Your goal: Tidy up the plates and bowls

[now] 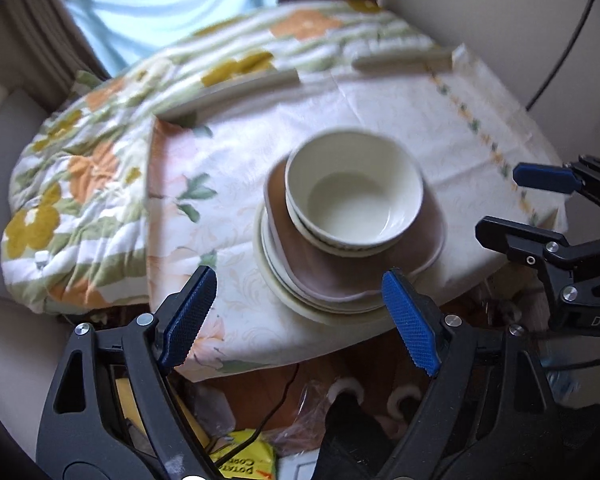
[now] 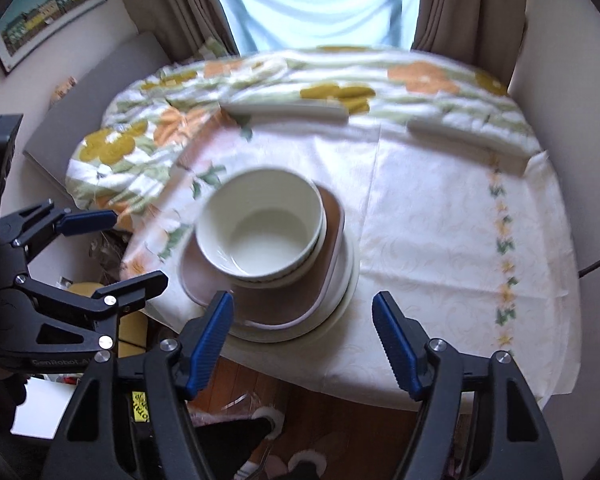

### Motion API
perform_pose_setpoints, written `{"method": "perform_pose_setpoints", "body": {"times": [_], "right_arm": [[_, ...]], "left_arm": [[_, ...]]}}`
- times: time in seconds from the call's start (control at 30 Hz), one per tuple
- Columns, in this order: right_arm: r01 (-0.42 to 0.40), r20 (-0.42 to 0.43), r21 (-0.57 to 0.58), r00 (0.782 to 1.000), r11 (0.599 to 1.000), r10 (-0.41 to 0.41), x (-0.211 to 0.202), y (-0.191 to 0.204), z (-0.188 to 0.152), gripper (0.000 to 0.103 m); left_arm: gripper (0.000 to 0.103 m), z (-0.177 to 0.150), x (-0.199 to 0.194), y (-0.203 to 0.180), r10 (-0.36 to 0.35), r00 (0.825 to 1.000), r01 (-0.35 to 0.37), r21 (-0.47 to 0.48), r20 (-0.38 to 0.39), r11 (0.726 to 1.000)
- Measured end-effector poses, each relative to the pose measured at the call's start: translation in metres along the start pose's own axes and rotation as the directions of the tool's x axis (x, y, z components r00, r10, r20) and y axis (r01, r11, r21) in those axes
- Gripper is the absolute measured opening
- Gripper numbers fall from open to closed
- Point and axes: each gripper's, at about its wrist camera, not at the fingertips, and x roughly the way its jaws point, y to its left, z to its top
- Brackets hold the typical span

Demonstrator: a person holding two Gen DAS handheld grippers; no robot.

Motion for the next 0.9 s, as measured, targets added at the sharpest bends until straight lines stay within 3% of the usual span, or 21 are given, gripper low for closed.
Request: {"method": "perform_pose_setpoints", "body": {"times": [0.07,0.13,0.17,0.27,0.37,0.43,0.5,0.63,0.8,0.9], "right_arm": [[0.021,0.075,0.001,0.997,1.0,-0.021,-0.034,0.0,0.0,0.068],[0.054,0.171,0.02,0.984,0.998,-0.057,-0.075,-0.002,-0.002,0.073],[0.074,0.216,0.036,0.973,0.997,-0.08,-0.093,-0.003,-0.004,0.086],[0.104,0.323,0.084,0.938,0.991,-0.126,-0.14,-0.006,-0.013,0.102],[0.134,0.402,0.115,0.9,0.984,-0.17,-0.173,-0.006,-0.02,0.103],[0.166,0.459,0.128,0.864,0.978,-0.207,-0.191,-0.003,-0.029,0.103],[0.21,0.481,0.128,0.842,0.969,-0.245,-0.201,0.001,-0.033,0.102],[0.229,0.497,0.13,0.827,0.965,-0.264,-0.208,0.002,-0.041,0.102],[0.244,0.503,0.142,0.817,0.959,-0.282,-0.212,-0.003,-0.047,0.102],[0.245,0.507,0.151,0.813,0.958,-0.288,-0.214,-0.006,-0.048,0.102]], "left_arm": [[0.084,-0.002,-0.037,-0.003,0.023,0.996,-0.018,-0.056,0.089,0.998],[0.085,-0.006,-0.077,-0.006,0.056,0.978,-0.032,-0.123,0.201,0.992],[0.086,-0.009,-0.096,-0.008,0.07,0.965,-0.033,-0.148,0.254,0.988],[0.103,-0.019,-0.15,-0.022,0.134,0.901,-0.054,-0.2,0.412,0.978],[0.103,-0.028,-0.189,-0.04,0.206,0.824,-0.113,-0.204,0.528,0.972],[0.103,-0.033,-0.206,-0.051,0.249,0.791,-0.149,-0.219,0.559,0.964],[0.103,-0.036,-0.216,-0.057,0.246,0.777,-0.141,-0.221,0.579,0.965],[0.103,-0.043,-0.226,-0.064,0.241,0.764,-0.122,-0.234,0.598,0.965],[0.103,-0.047,-0.221,-0.067,0.223,0.777,-0.088,-0.25,0.588,0.964],[0.103,-0.045,-0.219,-0.071,0.233,0.775,-0.103,-0.246,0.588,0.964]]}}
